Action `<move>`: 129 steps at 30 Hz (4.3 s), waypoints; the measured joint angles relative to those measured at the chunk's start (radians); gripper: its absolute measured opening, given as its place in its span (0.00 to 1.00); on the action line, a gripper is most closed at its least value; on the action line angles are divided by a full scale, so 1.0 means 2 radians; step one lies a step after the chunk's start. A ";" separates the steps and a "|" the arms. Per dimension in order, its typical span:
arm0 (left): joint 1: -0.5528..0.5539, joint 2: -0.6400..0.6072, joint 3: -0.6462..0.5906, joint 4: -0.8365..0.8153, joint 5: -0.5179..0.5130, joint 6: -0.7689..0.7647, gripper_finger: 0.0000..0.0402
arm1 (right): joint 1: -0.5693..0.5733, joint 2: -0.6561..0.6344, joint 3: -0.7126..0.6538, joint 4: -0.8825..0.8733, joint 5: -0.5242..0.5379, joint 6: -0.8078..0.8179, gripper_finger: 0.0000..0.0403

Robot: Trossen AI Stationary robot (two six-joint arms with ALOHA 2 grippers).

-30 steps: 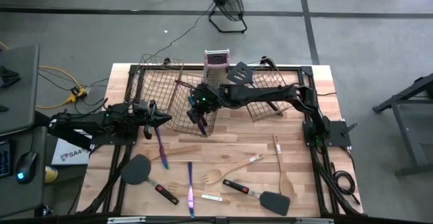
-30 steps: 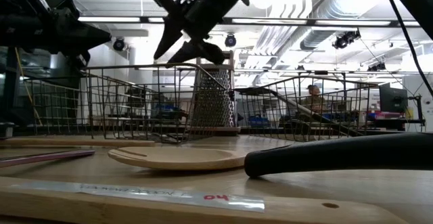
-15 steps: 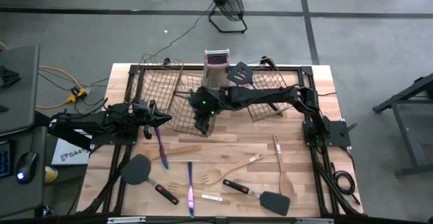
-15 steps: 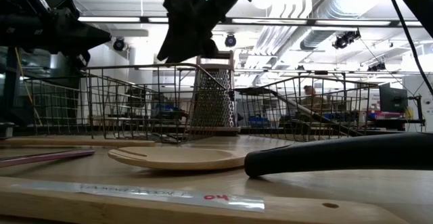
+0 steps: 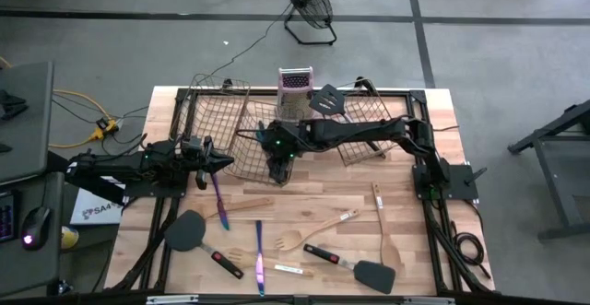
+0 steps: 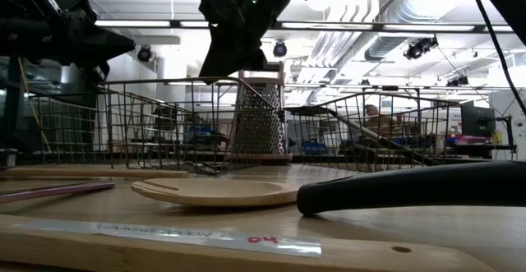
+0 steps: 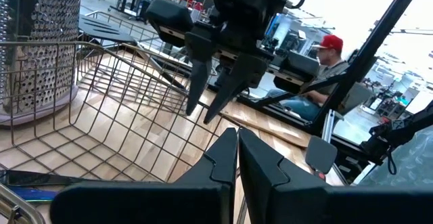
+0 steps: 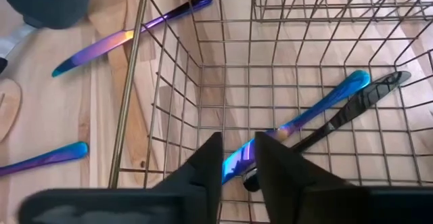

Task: Pick & Place Kitchen Items
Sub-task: Put the brown serving spoon into the left wire basket

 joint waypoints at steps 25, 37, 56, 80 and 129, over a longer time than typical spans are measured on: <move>0.000 0.000 0.000 0.000 0.000 0.000 0.04 | 0.002 0.001 0.000 -0.093 0.001 -0.017 0.00; 0.000 0.000 0.000 -0.001 0.000 -0.001 0.04 | 0.001 0.001 0.000 -0.137 0.010 -0.039 0.00; 0.000 0.000 0.000 0.000 0.000 0.000 0.04 | -0.012 -0.001 0.000 -0.195 0.035 -0.037 0.00; 0.000 0.000 0.000 0.000 0.000 0.000 0.04 | 0.006 -0.073 0.000 -0.176 0.041 -0.033 0.00; 0.000 0.000 0.000 0.000 0.001 0.000 0.04 | 0.104 -0.489 -0.521 0.120 0.055 0.163 0.01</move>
